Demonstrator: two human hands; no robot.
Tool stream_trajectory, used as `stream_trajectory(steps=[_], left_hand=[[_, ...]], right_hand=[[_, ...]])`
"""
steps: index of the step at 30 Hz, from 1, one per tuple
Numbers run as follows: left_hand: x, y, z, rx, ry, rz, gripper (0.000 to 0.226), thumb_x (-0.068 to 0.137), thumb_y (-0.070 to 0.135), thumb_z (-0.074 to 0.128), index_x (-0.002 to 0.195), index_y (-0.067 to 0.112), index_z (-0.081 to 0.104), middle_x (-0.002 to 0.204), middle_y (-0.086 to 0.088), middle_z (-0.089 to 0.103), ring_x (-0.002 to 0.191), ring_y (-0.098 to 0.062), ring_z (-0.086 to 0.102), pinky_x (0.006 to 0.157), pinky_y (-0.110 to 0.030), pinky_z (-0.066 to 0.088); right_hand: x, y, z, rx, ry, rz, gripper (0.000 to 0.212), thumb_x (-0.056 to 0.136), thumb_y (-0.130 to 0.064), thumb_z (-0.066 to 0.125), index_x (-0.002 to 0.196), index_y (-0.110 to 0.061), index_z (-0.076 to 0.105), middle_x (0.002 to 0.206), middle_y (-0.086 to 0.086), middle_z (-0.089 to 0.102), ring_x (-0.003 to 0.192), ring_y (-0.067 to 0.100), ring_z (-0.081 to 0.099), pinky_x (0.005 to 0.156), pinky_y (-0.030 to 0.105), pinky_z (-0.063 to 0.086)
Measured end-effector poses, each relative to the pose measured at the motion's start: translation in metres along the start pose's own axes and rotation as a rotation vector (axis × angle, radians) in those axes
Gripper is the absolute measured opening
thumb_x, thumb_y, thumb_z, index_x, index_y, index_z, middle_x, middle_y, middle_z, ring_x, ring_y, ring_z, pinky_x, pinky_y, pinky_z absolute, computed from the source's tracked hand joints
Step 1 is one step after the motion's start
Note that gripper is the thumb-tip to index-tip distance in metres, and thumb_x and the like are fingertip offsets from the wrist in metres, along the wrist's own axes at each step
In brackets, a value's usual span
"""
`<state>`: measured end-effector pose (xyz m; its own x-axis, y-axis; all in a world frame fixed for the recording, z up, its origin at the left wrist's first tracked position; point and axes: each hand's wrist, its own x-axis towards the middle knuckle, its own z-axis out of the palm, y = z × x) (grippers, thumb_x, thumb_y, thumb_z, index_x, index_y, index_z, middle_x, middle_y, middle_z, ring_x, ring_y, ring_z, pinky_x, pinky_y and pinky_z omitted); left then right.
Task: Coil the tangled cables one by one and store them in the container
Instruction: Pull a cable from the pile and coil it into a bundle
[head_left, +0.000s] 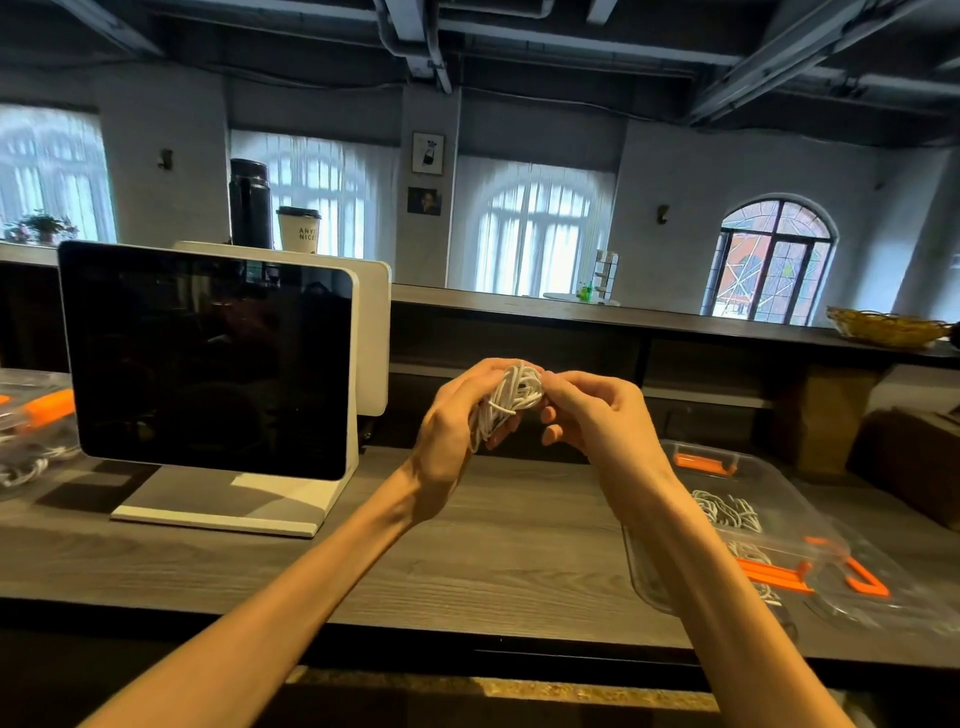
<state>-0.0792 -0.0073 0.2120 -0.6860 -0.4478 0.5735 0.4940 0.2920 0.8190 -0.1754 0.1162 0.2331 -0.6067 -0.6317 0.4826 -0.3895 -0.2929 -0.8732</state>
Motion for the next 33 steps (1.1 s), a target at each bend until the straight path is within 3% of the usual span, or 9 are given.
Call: stream_trajectory(steps=[3, 7, 10, 12, 14, 20, 28, 31, 33], left_hand=[[0.000, -0.001, 0.000, -0.017, -0.014, -0.015, 0.040, 0.109, 0.026, 0.032, 0.123, 0.011, 0.066, 0.115, -0.005, 0.070, 0.106, -0.015, 0.065, 0.083, -0.024, 0.054], [0.001, -0.003, -0.002, -0.026, -0.007, -0.037, 0.036, 0.109, 0.027, 0.035, 0.121, 0.014, 0.067, 0.113, -0.010, 0.069, 0.101, -0.020, 0.063, 0.079, -0.028, 0.050], [0.001, -0.009, -0.004, -0.034, 0.009, -0.056, 0.030, 0.109, 0.024, 0.037, 0.118, 0.019, 0.066, 0.109, 0.000, 0.072, 0.097, -0.012, 0.066, 0.077, -0.024, 0.053], [0.002, -0.011, -0.004, -0.038, 0.011, -0.060, 0.028, 0.109, 0.022, 0.038, 0.117, 0.020, 0.064, 0.105, 0.004, 0.071, 0.092, -0.008, 0.066, 0.074, -0.022, 0.054], [0.002, -0.011, -0.003, -0.043, 0.013, -0.058, 0.026, 0.108, 0.022, 0.039, 0.117, 0.021, 0.063, 0.105, 0.004, 0.069, 0.091, -0.007, 0.066, 0.073, -0.021, 0.055], [0.000, -0.011, -0.003, -0.019, 0.046, -0.041, 0.020, 0.107, 0.023, 0.041, 0.118, 0.025, 0.058, 0.106, 0.004, 0.066, 0.085, -0.004, 0.066, 0.069, -0.023, 0.053], [-0.001, -0.007, 0.001, 0.002, -0.001, -0.012, 0.027, 0.108, 0.026, 0.038, 0.126, 0.018, 0.057, 0.119, -0.005, 0.063, 0.103, -0.016, 0.064, 0.077, -0.024, 0.056], [-0.003, -0.001, 0.000, 0.015, -0.112, -0.023, 0.032, 0.104, 0.039, 0.045, 0.131, 0.033, 0.060, 0.123, 0.010, 0.065, 0.113, -0.009, 0.063, 0.080, -0.021, 0.055], [-0.003, 0.000, -0.002, 0.059, -0.175, -0.003, 0.030, 0.101, 0.022, 0.056, 0.128, 0.032, 0.061, 0.114, 0.023, 0.068, 0.110, 0.002, 0.063, 0.079, -0.016, 0.054]], right_hand=[[0.000, 0.001, -0.001, 0.107, -0.089, 0.098, 0.030, 0.090, -0.037, 0.065, 0.094, -0.012, 0.079, 0.076, 0.002, 0.071, 0.069, 0.008, 0.062, 0.060, 0.018, 0.052], [-0.002, 0.002, -0.002, 0.194, -0.096, 0.117, 0.027, 0.089, -0.031, 0.068, 0.104, -0.010, 0.076, 0.084, 0.003, 0.076, 0.074, 0.013, 0.069, 0.060, 0.020, 0.055], [-0.004, 0.008, -0.002, -0.098, 0.077, -0.190, 0.019, 0.092, -0.017, 0.074, 0.109, -0.013, 0.067, 0.092, 0.003, 0.076, 0.082, 0.015, 0.074, 0.062, 0.022, 0.058], [-0.004, 0.012, -0.002, -0.392, 0.140, -0.434, 0.013, 0.092, -0.013, 0.075, 0.103, -0.017, 0.072, 0.101, -0.003, 0.068, 0.088, 0.007, 0.066, 0.065, 0.016, 0.054], [-0.004, 0.015, -0.002, -0.536, 0.147, -0.534, 0.012, 0.091, -0.015, 0.076, 0.103, -0.016, 0.076, 0.104, -0.004, 0.060, 0.089, 0.005, 0.061, 0.066, 0.012, 0.051], [-0.001, 0.018, -0.001, -0.615, 0.122, -0.569, 0.017, 0.091, -0.013, 0.076, 0.108, -0.011, 0.078, 0.102, -0.003, 0.066, 0.089, 0.000, 0.063, 0.071, 0.008, 0.051], [-0.002, 0.020, 0.008, -0.566, 0.144, -0.614, 0.012, 0.095, -0.018, 0.073, 0.102, -0.010, 0.078, 0.094, 0.000, 0.066, 0.082, 0.006, 0.064, 0.065, 0.013, 0.052], [0.000, 0.023, 0.003, -0.603, 0.114, -0.612, 0.009, 0.100, -0.018, 0.066, 0.098, -0.012, 0.073, 0.085, -0.004, 0.068, 0.074, 0.005, 0.065, 0.064, 0.015, 0.050], [0.002, 0.024, -0.002, -0.596, 0.058, -0.588, 0.010, 0.102, -0.019, 0.060, 0.096, -0.012, 0.066, 0.080, -0.007, 0.067, 0.071, 0.005, 0.066, 0.061, 0.014, 0.049]])
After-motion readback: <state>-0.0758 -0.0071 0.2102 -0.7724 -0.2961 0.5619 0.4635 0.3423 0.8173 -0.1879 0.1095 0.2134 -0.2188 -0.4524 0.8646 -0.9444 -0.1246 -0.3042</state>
